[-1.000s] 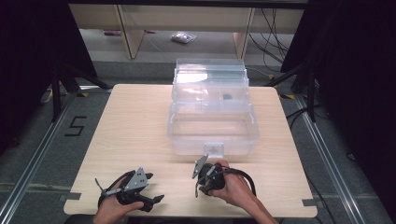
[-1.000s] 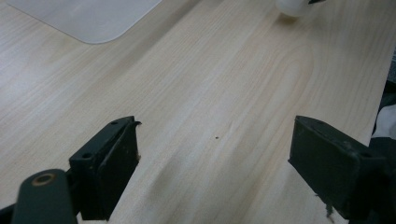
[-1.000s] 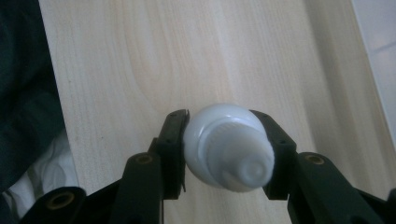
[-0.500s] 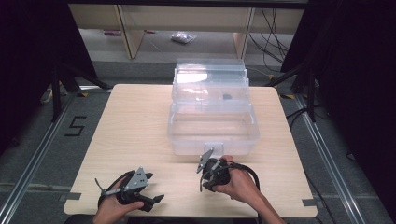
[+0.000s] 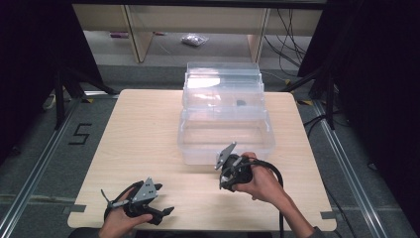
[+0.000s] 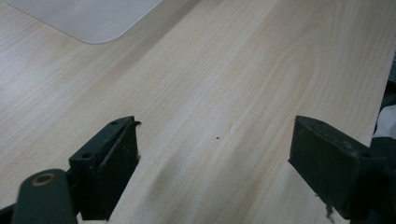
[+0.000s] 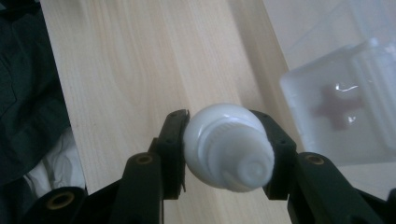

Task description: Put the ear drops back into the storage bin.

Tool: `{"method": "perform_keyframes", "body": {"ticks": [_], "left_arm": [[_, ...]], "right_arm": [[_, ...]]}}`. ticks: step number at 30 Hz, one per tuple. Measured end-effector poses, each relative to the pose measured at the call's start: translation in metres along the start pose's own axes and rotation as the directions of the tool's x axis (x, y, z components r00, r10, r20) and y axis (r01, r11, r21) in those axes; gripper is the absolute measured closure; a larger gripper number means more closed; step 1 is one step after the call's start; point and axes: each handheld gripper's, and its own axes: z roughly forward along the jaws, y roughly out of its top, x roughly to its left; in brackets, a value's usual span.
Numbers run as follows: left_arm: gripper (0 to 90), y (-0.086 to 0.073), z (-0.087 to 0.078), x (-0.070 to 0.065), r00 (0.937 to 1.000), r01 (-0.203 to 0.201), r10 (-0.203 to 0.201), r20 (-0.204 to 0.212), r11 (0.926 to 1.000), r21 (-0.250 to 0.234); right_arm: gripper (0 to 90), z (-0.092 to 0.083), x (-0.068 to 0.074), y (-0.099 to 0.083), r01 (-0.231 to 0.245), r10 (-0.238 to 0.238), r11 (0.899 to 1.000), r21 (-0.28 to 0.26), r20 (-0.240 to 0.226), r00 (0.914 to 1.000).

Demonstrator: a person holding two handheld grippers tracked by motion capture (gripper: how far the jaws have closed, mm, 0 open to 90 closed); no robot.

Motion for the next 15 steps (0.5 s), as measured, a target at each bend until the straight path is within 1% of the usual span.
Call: {"method": "perform_keyframes", "body": {"ticks": [3,5,6,8,10,11,12,13,14,15], "left_arm": [[15.0,0.000,0.000,0.000,1.0000,0.000,0.000,0.000,1.0000,0.000],[15.0,0.000,0.000,0.000,1.0000,0.005,-0.005,0.003,1.0000,-0.004],[15.0,0.000,0.000,0.000,1.0000,-0.001,0.001,0.005,1.0000,0.006],[15.0,0.000,0.000,0.000,1.0000,-0.001,0.001,0.001,1.0000,0.004],[15.0,0.000,0.000,0.000,1.0000,-0.001,0.001,0.002,1.0000,0.003],[15.0,0.000,0.000,0.000,1.0000,-0.001,0.001,0.001,1.0000,0.003],[15.0,0.000,0.000,0.000,1.0000,-0.001,0.001,0.001,1.0000,0.003],[15.0,0.000,0.000,0.000,1.0000,0.000,0.000,0.001,1.0000,0.002],[15.0,0.000,0.000,0.000,1.0000,0.000,0.000,0.001,1.0000,0.002],[15.1,0.000,0.000,0.000,1.0000,0.000,0.000,0.001,1.0000,0.002]], "right_arm": [[60.0,-0.005,-0.004,0.000,-0.006,0.006,1.000,-0.006,0.002,1.0000],[60.0,-0.010,-0.008,0.000,0.009,-0.009,1.000,-0.010,-0.007,0.9999],[60.0,-0.016,-0.010,0.000,-0.005,0.005,1.000,-0.003,0.000,1.0000],[60.0,-0.019,-0.011,0.000,-0.007,0.007,1.000,-0.010,0.003,1.0000],[60.0,-0.026,-0.014,0.000,-0.020,0.020,1.000,-0.006,0.002,0.9998],[60.0,-0.030,-0.017,0.000,-0.011,0.011,1.000,-0.010,0.010,0.9999],[60.0,-0.034,-0.019,0.000,-0.023,0.023,1.000,-0.004,0.012,0.9997],[60.0,-0.038,-0.021,0.000,-0.022,0.022,1.000,-0.005,0.020,0.9995],[60.0,-0.044,-0.025,0.000,-0.033,0.033,0.999,0.007,0.029,0.9990],[60.0,-0.048,-0.027,0.000,-0.044,0.043,0.999,0.010,0.026,0.9987]]}}
